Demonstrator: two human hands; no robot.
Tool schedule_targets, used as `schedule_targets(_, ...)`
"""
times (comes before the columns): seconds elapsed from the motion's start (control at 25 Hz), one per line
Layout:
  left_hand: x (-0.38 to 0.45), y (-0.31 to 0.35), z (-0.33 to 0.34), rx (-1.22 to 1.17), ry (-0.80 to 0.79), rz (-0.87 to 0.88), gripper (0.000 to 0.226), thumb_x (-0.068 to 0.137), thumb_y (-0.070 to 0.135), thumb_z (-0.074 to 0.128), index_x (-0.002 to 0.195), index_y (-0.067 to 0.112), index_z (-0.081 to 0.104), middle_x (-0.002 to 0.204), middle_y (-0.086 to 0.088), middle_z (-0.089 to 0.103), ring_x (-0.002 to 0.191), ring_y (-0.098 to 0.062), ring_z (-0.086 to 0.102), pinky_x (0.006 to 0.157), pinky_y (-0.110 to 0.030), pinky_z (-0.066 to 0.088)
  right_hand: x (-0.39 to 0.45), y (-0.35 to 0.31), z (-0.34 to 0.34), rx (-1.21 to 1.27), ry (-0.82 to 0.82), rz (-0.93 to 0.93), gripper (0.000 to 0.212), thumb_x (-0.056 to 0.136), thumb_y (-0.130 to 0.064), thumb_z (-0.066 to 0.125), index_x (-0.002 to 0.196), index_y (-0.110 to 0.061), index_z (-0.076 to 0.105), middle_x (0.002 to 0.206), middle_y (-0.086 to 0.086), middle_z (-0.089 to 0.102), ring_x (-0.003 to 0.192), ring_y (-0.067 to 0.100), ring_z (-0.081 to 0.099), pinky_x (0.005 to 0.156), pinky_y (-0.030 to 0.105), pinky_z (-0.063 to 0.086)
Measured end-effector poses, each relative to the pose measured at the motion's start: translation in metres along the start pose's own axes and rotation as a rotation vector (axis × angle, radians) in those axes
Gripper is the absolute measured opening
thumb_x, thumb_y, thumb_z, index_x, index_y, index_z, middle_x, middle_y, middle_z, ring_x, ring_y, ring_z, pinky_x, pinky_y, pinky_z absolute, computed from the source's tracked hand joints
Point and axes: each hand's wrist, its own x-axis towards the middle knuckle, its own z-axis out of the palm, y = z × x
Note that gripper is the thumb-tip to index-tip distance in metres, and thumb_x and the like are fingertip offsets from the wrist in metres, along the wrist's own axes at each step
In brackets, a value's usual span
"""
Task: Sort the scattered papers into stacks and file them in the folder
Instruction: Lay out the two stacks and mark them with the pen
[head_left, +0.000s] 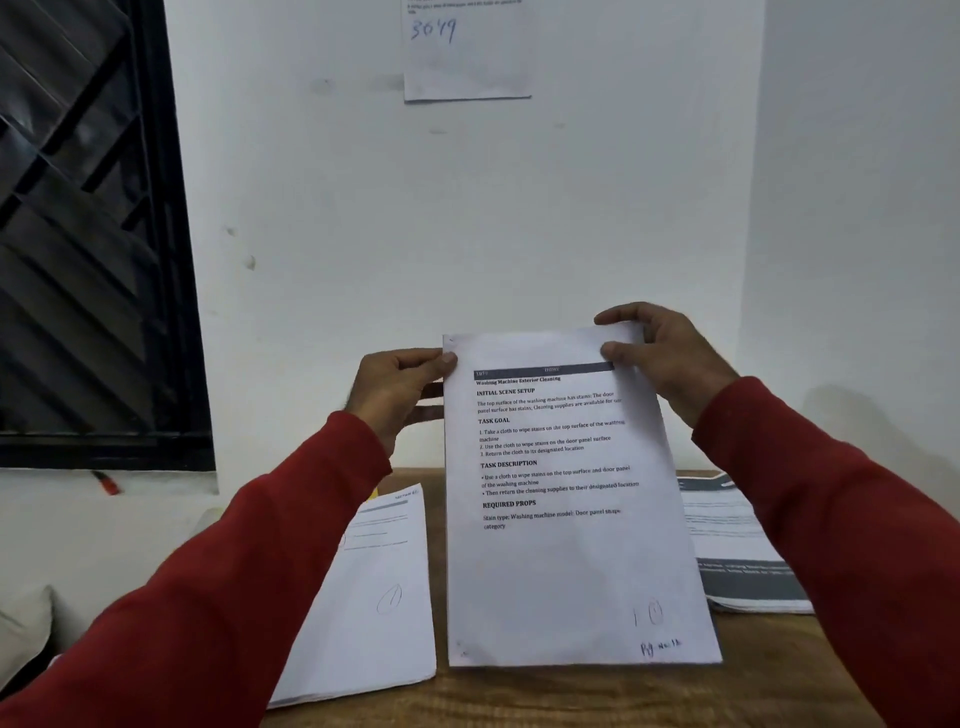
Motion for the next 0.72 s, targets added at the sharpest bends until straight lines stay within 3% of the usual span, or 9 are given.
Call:
schedule_targets(0.16, -0.003, -0.049, -0.011, 0.069, 0.029, -0.156, 0.015, 0.088, 0.007, 0.072, 0.102, 0.002, 0.072, 0.091, -0.012, 0.074, 0.068, -0.018, 0.071, 0.060, -0.032, 0.061, -0.007, 0.062, 0.014, -0.027, -0.089, 0.207, 0.031, 0.084, 0.007, 0.067, 0.094, -0.022, 0.068, 0.095, 0.012, 0.065, 0.077, 0.025, 0.062, 0.069, 0.036, 0.053)
schedule_targets(0.24, -0.003, -0.075, -0.017, 0.131, 0.054, -0.207, 0.014, 0.086, 0.008, 0.074, 0.100, 0.004, 0.072, 0.091, -0.013, 0.074, 0.068, -0.020, 0.070, 0.061, -0.033, 0.062, -0.017, 0.092, 0.024, -0.026, -0.113, 0.294, 0.030, 0.085, 0.009, 0.066, 0.095, -0.019, 0.067, 0.094, 0.013, 0.064, 0.074, 0.026, 0.062, 0.066, 0.034, 0.053)
schedule_targets(0.32, -0.004, -0.096, -0.019, 0.185, 0.070, -0.236, 0.009, 0.086, 0.009, 0.075, 0.094, 0.011, 0.072, 0.083, -0.007, 0.075, 0.066, -0.020, 0.070, 0.060, -0.035, 0.061, -0.026, 0.116, 0.032, -0.002, -0.100, 0.358, 0.029, 0.085, 0.010, 0.066, 0.094, -0.017, 0.066, 0.096, 0.016, 0.064, 0.072, 0.026, 0.062, 0.065, 0.033, 0.053)
schedule_targets(0.44, -0.004, -0.119, -0.020, 0.239, 0.056, -0.254, 0.012, 0.086, 0.005, 0.074, 0.087, 0.017, 0.071, 0.071, 0.001, 0.072, 0.057, -0.015, 0.069, 0.054, -0.032, 0.059, -0.030, 0.143, 0.039, -0.029, -0.037, 0.377, 0.030, 0.083, 0.008, 0.067, 0.091, -0.021, 0.068, 0.097, 0.014, 0.065, 0.076, 0.027, 0.061, 0.072, 0.043, 0.055)
schedule_targets(0.56, -0.001, -0.135, -0.021, 0.185, 0.035, -0.271, 0.017, 0.086, -0.003, 0.070, 0.093, 0.012, 0.071, 0.075, -0.003, 0.074, 0.057, -0.011, 0.070, 0.049, -0.026, 0.057, -0.029, 0.153, 0.042, -0.068, -0.046, 0.362, 0.028, 0.084, 0.003, 0.067, 0.095, -0.022, 0.068, 0.096, 0.007, 0.065, 0.078, 0.025, 0.061, 0.070, 0.037, 0.053)
schedule_targets(0.72, -0.004, -0.146, -0.018, 0.147, 0.058, -0.266, 0.018, 0.086, -0.007, 0.069, 0.097, 0.007, 0.071, 0.075, -0.004, 0.073, 0.055, -0.010, 0.069, 0.048, -0.022, 0.054, -0.031, 0.159, 0.040, -0.102, -0.078, 0.348, 0.025, 0.086, 0.001, 0.067, 0.101, -0.019, 0.067, 0.094, 0.003, 0.062, 0.076, 0.019, 0.058, 0.056, 0.022, 0.047)
